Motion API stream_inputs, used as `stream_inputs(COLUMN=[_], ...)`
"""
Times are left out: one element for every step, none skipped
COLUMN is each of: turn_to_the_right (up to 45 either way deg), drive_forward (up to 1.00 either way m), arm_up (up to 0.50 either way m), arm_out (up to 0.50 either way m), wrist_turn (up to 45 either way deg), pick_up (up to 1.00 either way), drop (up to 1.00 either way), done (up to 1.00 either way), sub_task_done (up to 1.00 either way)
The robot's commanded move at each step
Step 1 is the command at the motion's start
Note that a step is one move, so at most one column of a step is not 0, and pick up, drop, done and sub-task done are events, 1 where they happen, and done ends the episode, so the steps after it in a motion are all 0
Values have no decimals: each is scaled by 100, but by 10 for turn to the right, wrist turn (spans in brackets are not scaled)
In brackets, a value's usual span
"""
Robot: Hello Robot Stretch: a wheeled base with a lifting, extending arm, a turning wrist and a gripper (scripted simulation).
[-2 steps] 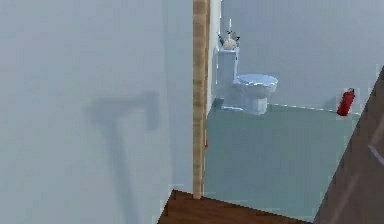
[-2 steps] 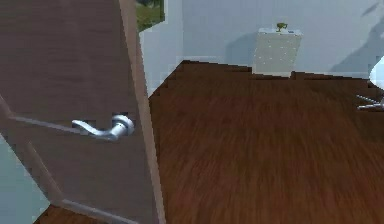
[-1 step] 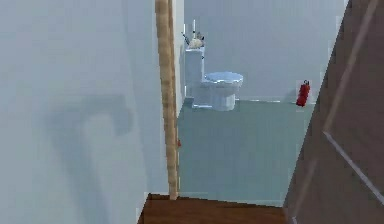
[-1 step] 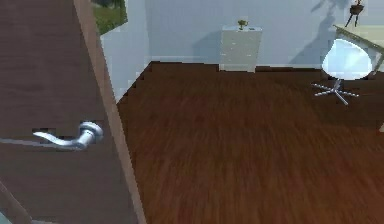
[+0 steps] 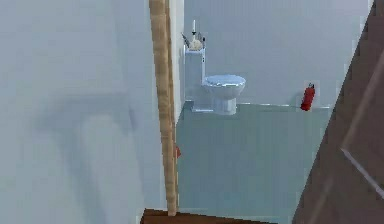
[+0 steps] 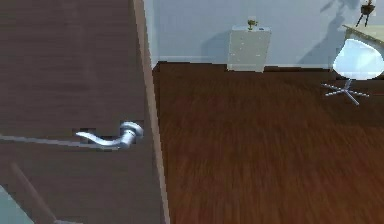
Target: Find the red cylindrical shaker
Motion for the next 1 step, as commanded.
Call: stream_inputs(turn_to_the_right=[180], drive_forward=[0], arm_up=[0], arm_out=[0], wrist_turn=[0], pick_up=[0], drop=[0], done=[0], sub_task_done=[0])
